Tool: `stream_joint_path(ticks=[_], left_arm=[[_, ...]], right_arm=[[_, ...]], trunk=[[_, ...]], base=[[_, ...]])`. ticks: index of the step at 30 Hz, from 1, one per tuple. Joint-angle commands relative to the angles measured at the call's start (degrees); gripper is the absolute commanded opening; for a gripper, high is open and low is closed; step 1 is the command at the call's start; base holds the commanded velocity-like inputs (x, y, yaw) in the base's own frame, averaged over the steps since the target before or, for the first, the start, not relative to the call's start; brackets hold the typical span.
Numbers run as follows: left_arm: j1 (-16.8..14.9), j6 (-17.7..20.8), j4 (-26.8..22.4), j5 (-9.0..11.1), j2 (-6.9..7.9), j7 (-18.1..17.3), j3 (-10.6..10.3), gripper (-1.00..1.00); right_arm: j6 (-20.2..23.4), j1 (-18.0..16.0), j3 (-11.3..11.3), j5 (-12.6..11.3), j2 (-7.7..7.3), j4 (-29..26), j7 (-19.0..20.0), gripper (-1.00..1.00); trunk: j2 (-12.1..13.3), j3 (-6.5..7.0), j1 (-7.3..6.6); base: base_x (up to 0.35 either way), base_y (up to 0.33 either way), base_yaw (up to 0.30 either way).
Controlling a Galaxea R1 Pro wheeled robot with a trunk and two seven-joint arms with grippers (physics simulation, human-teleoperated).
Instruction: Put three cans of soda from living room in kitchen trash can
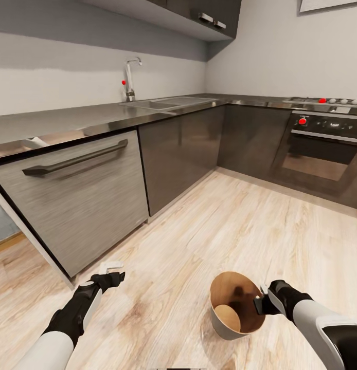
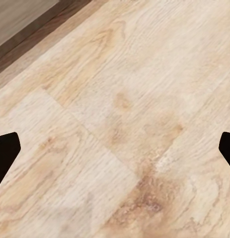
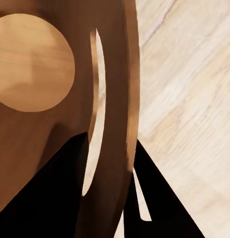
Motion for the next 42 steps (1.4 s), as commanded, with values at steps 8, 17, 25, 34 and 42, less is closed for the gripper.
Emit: stream_joint_path(ticks=[8,17,25,34,42], left_arm=[[0.0,-0.8,1.0,-0.4,-0.09,0.1,-0.1,1.00],[0.0,-1.0,1.1,-0.4,-0.09,0.1,-0.2,1.00],[0.0,-1.0,1.1,-0.5,-0.09,0.1,-0.2,1.00],[0.0,-0.9,3.0,-0.5,-0.04,0.0,-0.2,1.00],[0.0,-2.3,8.8,-0.4,0.00,0.0,-0.3,1.00]], right_arm=[[0.1,0.1,0.1,-0.4,0.12,0.3,0.1,-1.00],[0.1,0.1,0.0,-0.4,0.09,0.4,0.0,-1.00],[0.0,0.2,-0.1,-0.4,0.06,0.4,0.0,-1.00],[-0.9,1.2,-0.1,-0.4,0.00,0.1,0.1,-1.00],[-5.6,2.4,-0.2,-0.4,-0.09,0.3,0.2,-1.00]], trunk=[[0.1,1.77,-0.20],[0.2,3.77,-0.44],[0.3,5.54,-0.64],[0.5,7.53,-0.87],[0.6,9.30,-1.08]], base=[[0.000,0.000,0.000],[0.000,0.000,0.000],[0.000,0.000,0.000],[0.000,0.000,0.000],[0.000,0.000,0.000]])
